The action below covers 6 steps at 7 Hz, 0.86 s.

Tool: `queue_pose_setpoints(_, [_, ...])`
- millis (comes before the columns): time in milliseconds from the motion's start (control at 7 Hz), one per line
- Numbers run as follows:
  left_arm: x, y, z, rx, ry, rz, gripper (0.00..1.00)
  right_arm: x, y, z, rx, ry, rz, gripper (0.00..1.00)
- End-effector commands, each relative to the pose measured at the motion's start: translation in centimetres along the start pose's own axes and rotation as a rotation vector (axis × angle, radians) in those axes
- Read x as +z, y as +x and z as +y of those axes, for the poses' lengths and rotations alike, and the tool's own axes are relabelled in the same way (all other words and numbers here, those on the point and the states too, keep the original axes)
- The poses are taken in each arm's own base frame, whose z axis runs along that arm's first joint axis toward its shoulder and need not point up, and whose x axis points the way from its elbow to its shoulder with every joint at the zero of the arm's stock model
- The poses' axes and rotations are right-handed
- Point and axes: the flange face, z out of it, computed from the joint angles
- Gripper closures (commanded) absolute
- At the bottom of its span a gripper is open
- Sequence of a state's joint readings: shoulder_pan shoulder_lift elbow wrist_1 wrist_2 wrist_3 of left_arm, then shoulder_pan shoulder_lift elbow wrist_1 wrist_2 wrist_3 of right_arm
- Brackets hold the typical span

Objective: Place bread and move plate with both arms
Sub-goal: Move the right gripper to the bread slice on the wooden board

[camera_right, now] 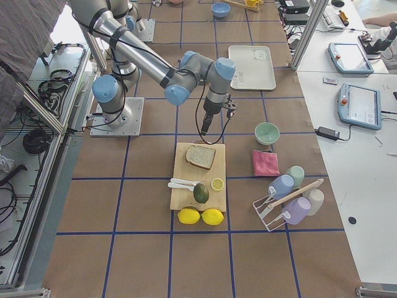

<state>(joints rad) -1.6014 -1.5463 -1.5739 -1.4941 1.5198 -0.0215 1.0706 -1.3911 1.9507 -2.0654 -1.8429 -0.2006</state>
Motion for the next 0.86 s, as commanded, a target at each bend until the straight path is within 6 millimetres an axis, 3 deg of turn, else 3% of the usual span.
queue_pose_setpoints(0, [0.0,-0.1,0.0,-0.001,0.000,0.001,0.00,5.4,0.8,-0.6,-0.018,-0.020,-0.008,0.00])
queue_pose_setpoints(286, [0.0,-0.1,0.0,-0.002,0.000,0.001,0.00,7.5,1.5,-1.5,-0.010,-0.015,-0.007,0.00])
queue_pose_setpoints(714, [0.0,-0.1,0.0,-0.002,0.000,0.001,0.00,8.4,2.1,-1.6,-0.042,-0.031,0.000,0.00])
